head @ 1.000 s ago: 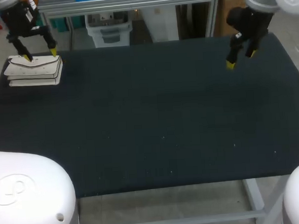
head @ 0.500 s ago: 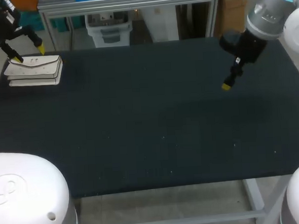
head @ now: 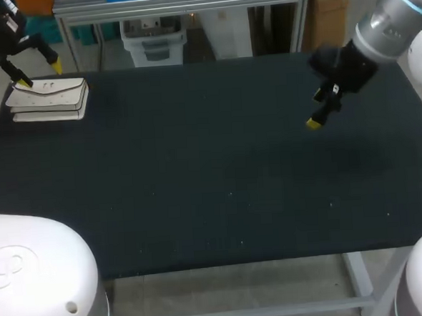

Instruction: Pick up the bag, open it, inspect its contents, close it, and place it on the opposite side

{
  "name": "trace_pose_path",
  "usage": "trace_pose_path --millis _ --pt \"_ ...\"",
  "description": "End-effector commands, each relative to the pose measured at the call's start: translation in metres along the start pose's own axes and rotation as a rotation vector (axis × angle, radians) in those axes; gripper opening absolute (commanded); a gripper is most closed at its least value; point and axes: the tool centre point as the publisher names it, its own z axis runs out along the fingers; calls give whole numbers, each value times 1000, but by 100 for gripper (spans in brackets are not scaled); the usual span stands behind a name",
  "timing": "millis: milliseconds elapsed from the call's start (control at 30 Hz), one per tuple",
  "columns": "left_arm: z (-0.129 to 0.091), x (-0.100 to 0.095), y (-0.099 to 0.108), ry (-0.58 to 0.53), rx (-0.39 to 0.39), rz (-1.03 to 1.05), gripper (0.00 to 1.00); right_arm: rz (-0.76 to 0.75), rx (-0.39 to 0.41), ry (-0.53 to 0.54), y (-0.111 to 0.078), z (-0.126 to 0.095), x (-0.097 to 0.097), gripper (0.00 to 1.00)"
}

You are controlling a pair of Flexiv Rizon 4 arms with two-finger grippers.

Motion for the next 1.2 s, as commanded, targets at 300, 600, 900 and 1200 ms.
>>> trace_pose_path --millis 300,600,900,1200 --pt "-1 -33 -33 20 45 -95 100 -195 -130 46 -1 45 16 100" --pt "-5 -54 -52 25 40 -129 100 -274 -117 123 1 57 26 100" --pt "-10 -72 -67 -14 76 -224 100 -330 -109 161 5 66 33 100" --pt "-10 -72 -67 -14 76 -224 100 -330 -109 161 5 66 33 100"
